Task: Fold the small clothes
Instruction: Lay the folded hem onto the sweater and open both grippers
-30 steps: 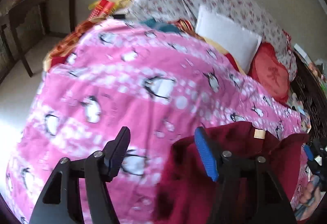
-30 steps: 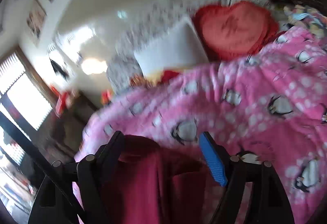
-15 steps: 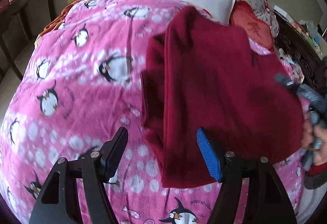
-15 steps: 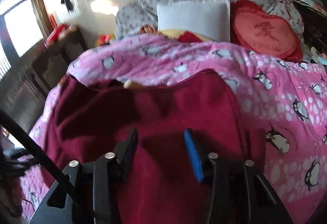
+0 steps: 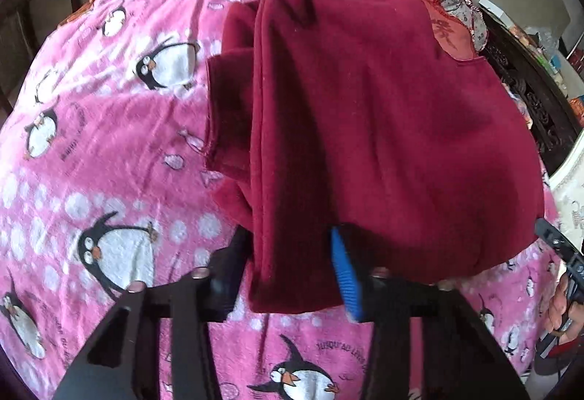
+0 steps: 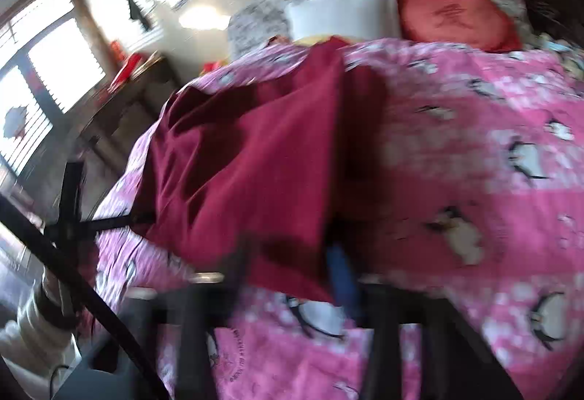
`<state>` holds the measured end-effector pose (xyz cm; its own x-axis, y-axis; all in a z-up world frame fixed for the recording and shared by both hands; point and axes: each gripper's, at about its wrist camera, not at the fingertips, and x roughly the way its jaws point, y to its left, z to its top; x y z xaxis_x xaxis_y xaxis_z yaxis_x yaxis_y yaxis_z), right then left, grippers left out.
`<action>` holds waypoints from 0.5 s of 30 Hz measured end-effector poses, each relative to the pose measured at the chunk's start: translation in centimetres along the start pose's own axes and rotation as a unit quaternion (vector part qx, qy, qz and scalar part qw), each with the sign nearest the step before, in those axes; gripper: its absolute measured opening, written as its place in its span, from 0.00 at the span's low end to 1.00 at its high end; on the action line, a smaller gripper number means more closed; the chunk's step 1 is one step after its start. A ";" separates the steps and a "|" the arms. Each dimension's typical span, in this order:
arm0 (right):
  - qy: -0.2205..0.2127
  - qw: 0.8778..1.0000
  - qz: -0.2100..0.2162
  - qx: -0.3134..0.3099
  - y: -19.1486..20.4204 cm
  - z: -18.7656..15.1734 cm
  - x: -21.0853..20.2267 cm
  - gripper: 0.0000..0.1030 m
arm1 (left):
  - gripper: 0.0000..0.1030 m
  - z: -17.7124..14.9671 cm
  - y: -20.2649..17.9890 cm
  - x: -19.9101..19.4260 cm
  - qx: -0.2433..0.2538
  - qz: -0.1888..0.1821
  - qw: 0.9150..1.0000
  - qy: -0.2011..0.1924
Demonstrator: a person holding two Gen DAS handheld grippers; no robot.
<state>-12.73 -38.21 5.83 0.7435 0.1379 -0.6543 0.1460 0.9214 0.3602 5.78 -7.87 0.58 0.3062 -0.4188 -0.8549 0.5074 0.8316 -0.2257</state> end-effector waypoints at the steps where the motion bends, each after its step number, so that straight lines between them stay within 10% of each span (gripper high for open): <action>1: 0.003 1.000 -0.022 -0.014 0.4 0.0 0.7 0.11 | 0.23 0.2 0.0 -0.3 0.006 0.003 1.000 0.004; 4: -0.015 0.999 -0.023 -0.019 0.8 0.9 -0.6 0.06 | 0.07 1.1 0.9 -2.7 0.009 -0.007 1.000 -0.001; 8: -0.049 0.998 -0.026 -0.022 0.4 1.0 -4.7 0.06 | 0.07 0.9 2.4 -4.5 0.022 0.003 1.000 -0.017; 15: 0.008 0.999 -0.053 0.012 -1.9 -0.9 -0.3 0.08 | 0.17 -0.1 3.2 -1.9 0.011 0.004 1.000 0.011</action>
<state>-13.83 -39.68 4.78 0.7122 0.0471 -0.7004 0.2381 0.9224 0.3042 6.76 -4.35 1.43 0.2932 -0.4035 -0.8667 0.5223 0.8270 -0.2083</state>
